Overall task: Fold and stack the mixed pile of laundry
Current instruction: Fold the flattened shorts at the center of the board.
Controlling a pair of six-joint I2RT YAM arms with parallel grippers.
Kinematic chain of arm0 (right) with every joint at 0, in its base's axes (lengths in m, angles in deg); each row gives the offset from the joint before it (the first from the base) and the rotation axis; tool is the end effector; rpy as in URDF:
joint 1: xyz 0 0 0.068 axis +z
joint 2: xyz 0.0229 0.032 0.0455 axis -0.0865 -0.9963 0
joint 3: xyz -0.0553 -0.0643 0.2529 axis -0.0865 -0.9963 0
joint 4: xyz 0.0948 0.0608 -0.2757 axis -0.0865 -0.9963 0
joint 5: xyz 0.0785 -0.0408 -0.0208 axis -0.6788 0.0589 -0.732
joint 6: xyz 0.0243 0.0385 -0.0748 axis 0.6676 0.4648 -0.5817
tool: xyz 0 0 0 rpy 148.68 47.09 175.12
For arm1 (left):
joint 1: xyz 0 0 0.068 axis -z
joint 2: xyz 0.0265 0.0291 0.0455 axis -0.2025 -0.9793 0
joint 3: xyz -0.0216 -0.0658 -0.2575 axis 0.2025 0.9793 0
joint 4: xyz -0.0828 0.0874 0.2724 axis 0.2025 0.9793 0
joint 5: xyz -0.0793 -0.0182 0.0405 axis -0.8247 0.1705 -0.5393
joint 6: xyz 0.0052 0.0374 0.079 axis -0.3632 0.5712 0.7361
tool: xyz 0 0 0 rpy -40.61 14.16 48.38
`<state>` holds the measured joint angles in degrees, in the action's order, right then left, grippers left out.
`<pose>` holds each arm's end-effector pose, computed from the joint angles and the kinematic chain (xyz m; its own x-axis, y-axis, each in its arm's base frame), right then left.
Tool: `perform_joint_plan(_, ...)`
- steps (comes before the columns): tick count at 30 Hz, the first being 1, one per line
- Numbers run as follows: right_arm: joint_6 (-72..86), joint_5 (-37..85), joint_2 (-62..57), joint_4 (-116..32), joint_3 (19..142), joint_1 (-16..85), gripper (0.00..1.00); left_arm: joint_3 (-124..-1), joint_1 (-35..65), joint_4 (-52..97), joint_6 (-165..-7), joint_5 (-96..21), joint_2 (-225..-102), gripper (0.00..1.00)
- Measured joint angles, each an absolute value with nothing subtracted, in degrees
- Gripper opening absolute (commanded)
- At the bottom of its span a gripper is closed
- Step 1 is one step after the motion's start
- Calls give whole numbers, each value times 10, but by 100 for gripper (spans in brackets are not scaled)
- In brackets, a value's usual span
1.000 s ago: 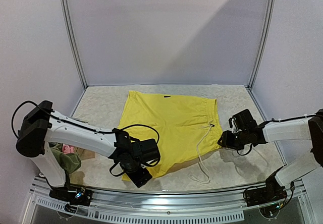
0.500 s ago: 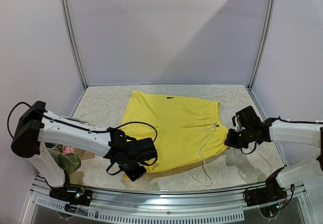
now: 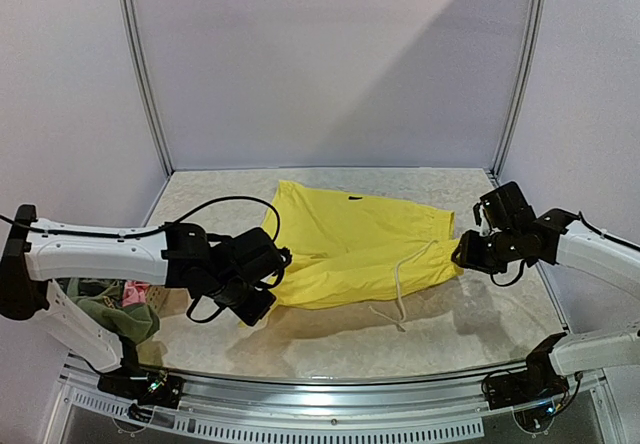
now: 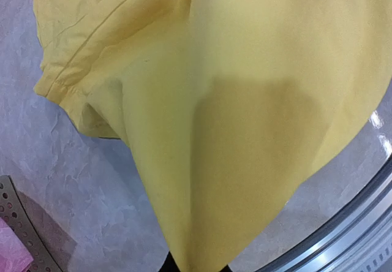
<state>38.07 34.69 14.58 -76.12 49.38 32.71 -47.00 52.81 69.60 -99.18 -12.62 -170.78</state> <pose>0.2516 0.1273 0.1806 -0.8402 0.2525 -0.4799 0.1037 0.9435 0.3149 0.1562 -0.2764 0.1594 -0.7190 0.5596 -0.4122 0.5740 0.8125 0.1016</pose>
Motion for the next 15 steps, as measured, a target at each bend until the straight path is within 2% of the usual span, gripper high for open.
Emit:
perform_joint_plan(2,385,343,132,-754,487,327,82,-470,525,695,-992,-131,-1708,0)
perform_joint_plan(6,385,303,132,-734,455,327,85,-468,525,689,-992,-139,-1720,0)
perform_joint_plan(11,388,256,159,-718,417,327,85,-465,519,676,-992,-156,-1751,0)
perform_joint_plan(15,398,252,194,-719,380,327,75,-465,500,666,-992,-160,-1773,0)
